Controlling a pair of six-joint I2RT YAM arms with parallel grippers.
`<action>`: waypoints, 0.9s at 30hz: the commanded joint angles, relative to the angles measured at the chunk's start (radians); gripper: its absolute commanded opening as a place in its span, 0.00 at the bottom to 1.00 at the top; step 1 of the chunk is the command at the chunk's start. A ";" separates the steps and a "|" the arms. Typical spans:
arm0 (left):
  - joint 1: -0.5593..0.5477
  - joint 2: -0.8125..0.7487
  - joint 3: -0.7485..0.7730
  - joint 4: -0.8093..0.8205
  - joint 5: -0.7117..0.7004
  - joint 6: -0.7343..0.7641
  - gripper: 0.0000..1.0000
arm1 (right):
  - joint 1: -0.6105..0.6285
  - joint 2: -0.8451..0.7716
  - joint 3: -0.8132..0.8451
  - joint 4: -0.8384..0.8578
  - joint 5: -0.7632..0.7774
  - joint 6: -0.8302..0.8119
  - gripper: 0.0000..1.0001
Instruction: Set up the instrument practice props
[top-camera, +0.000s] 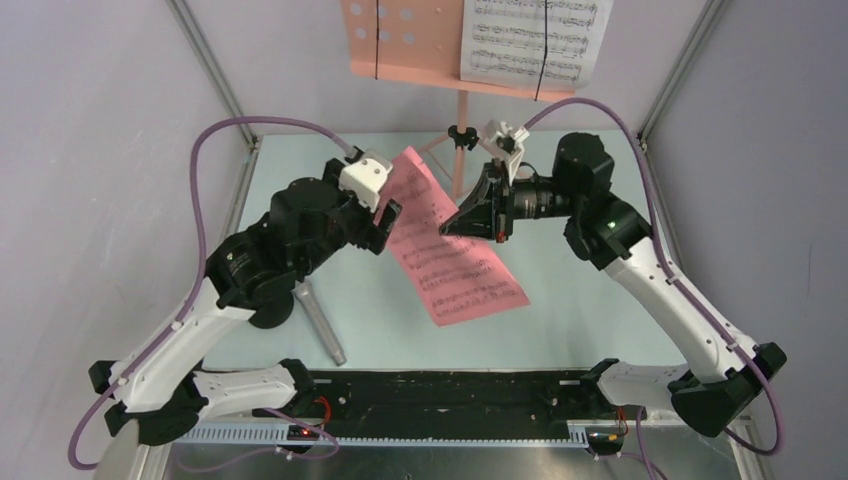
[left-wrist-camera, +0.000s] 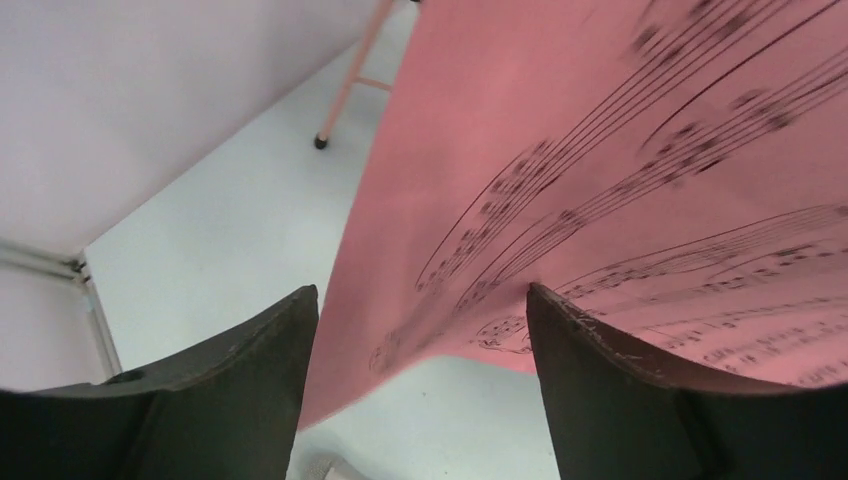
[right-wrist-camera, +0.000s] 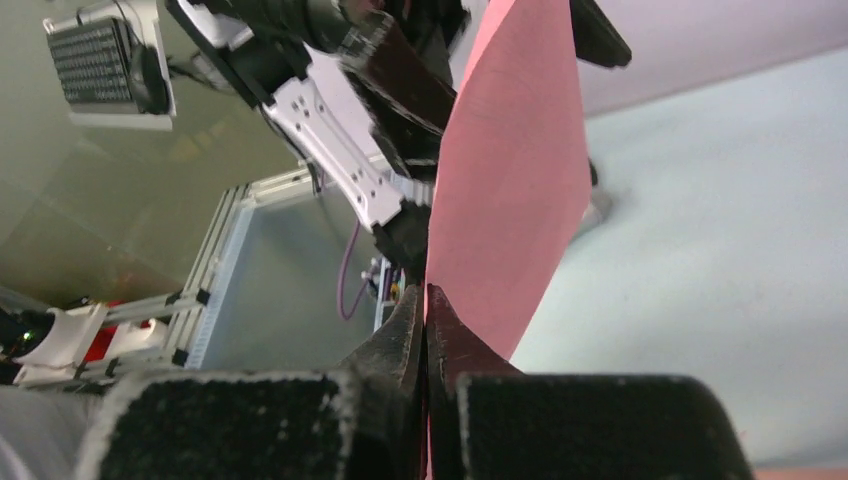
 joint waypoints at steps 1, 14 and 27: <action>0.003 -0.016 0.076 0.148 -0.146 -0.041 0.81 | 0.014 -0.005 0.165 0.012 0.098 0.053 0.00; 0.002 0.007 0.170 0.490 -0.231 0.048 0.92 | 0.018 0.208 0.683 -0.082 0.506 0.052 0.00; 0.134 0.277 0.397 0.828 -0.201 -0.005 0.99 | -0.054 0.440 0.895 0.156 0.706 0.257 0.00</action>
